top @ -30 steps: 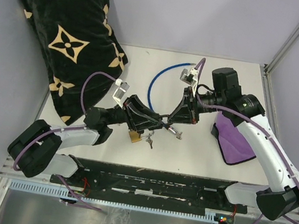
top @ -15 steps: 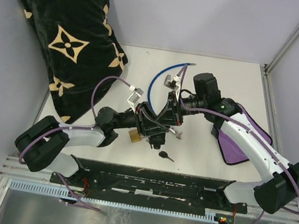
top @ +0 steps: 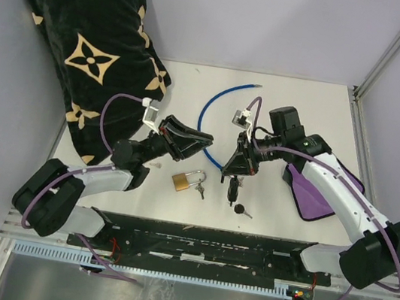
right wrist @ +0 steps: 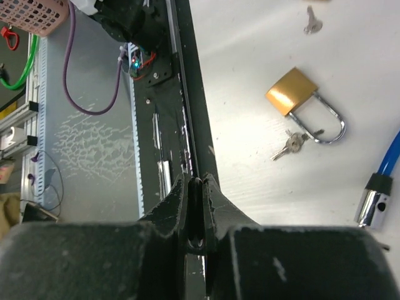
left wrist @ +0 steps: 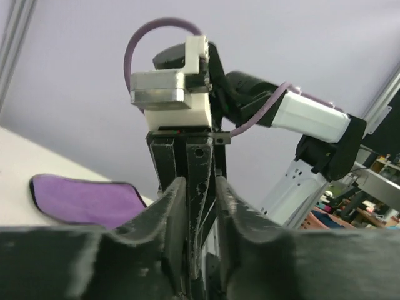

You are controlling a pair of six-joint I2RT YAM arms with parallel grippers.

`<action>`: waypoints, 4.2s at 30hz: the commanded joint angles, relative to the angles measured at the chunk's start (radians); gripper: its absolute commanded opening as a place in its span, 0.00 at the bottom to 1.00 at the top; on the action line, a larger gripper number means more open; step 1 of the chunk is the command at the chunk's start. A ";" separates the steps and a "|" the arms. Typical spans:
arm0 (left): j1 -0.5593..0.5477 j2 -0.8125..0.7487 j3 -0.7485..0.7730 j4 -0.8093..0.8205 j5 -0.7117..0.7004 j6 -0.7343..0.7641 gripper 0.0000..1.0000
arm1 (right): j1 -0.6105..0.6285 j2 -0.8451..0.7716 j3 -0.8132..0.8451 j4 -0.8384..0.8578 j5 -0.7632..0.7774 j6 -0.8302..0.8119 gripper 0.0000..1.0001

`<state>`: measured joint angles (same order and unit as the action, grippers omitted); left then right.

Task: Lock with the key
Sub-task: Lock the lock.

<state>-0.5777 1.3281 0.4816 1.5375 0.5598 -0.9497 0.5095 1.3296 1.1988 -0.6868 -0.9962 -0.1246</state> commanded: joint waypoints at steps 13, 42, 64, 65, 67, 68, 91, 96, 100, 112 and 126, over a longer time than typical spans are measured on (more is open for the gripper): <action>-0.102 -0.070 -0.321 -0.041 -0.007 0.617 0.95 | -0.020 0.138 0.186 -0.531 -0.138 -0.875 0.02; -0.284 0.466 -0.060 0.192 0.158 0.875 0.68 | 0.126 0.265 0.273 -0.936 -0.069 -1.711 0.03; -0.298 0.433 -0.193 0.183 -0.178 0.776 0.03 | 0.094 0.092 -0.025 -0.316 0.245 -0.958 0.03; -0.297 0.442 -0.191 0.174 -0.181 0.777 0.03 | 0.097 0.096 -0.045 -0.288 0.266 -0.929 0.03; -0.298 0.481 -0.181 0.168 -0.174 0.775 0.03 | 0.109 0.113 -0.069 -0.231 0.296 -0.855 0.03; -0.298 0.499 -0.177 0.171 -0.174 0.777 0.03 | 0.118 0.123 -0.076 -0.210 0.303 -0.823 0.03; -0.299 0.625 -0.168 0.192 -0.216 0.917 0.03 | 0.162 0.140 -0.145 -0.184 0.355 -0.638 0.06; -0.297 0.628 -0.164 0.192 -0.196 0.910 0.03 | 0.167 0.158 -0.134 -0.264 0.360 -0.748 0.05; -0.297 0.634 -0.152 0.192 -0.185 0.904 0.03 | 0.193 0.201 -0.124 -0.290 0.435 -0.772 0.04; -0.290 0.639 -0.153 0.193 -0.186 0.919 0.03 | 0.212 0.257 -0.124 -0.336 0.567 -0.801 0.03; -0.233 0.608 -0.189 0.192 -0.134 0.926 0.03 | 0.246 0.306 -0.143 -0.273 0.472 -0.720 0.02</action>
<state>-0.8585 1.9347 0.3199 1.5471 0.4618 -0.1108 0.7105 1.5414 1.1397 -0.8536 -0.5392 -0.8776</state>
